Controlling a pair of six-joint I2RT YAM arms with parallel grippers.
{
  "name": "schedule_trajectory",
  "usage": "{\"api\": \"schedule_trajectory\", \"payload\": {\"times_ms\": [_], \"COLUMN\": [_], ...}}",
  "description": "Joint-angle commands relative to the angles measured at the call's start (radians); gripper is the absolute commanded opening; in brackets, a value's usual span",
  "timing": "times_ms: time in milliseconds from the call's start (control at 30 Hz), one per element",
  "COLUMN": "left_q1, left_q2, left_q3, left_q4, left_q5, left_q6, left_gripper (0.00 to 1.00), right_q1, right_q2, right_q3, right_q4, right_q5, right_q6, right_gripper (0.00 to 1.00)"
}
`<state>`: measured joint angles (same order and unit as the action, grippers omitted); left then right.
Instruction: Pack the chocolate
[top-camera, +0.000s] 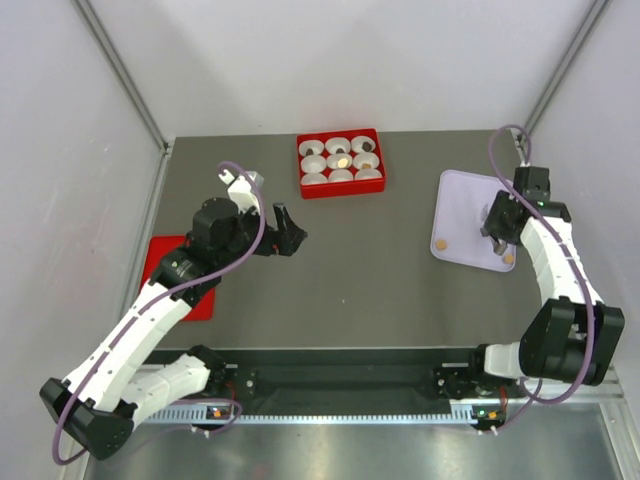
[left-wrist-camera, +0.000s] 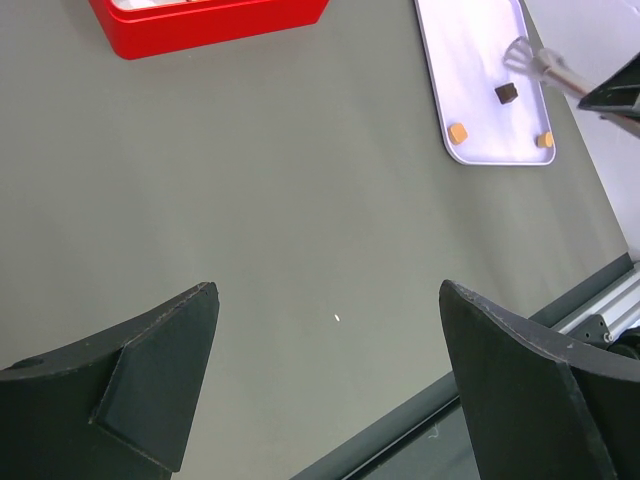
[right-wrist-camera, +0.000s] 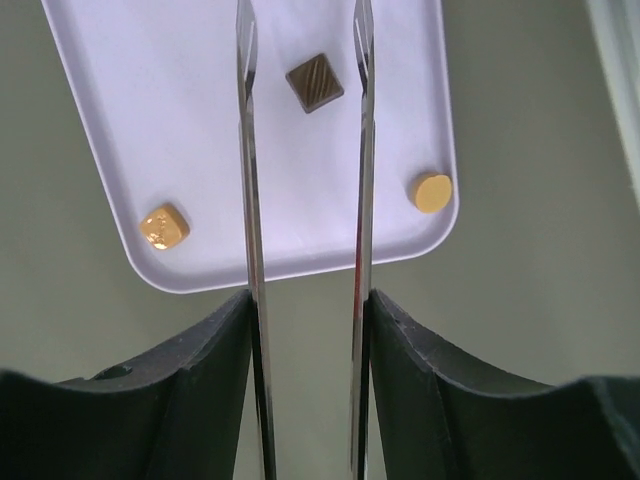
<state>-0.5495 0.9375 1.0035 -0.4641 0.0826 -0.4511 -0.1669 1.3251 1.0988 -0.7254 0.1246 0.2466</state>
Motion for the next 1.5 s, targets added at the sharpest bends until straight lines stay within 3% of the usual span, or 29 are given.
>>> {"api": "schedule_trajectory", "payload": {"times_ms": [0, 400, 1100, 1467], "left_q1": [0.0, 0.0, 0.0, 0.0], "left_q2": [-0.009, 0.0, -0.011, 0.012], "left_q3": [0.007, 0.003, 0.001, 0.018], "left_q4": [0.048, 0.061, 0.076, 0.077], "left_q5": [0.011, 0.019, 0.054, 0.063], "left_q6": [-0.003, -0.012, -0.049, -0.046], "left_gripper": [0.97, 0.96, 0.96, 0.96], "right_q1": [-0.011, -0.014, -0.013, 0.012], "right_q2": [0.031, 0.004, -0.095, -0.11], "right_q3": [-0.03, -0.126, -0.143, -0.103], "right_q4": [0.067, 0.09, 0.017, -0.009], "right_q5": [-0.042, -0.058, -0.115, -0.103], "right_q6": [-0.004, -0.003, 0.014, 0.013], "right_gripper": [0.48, 0.45, 0.42, 0.3]}}
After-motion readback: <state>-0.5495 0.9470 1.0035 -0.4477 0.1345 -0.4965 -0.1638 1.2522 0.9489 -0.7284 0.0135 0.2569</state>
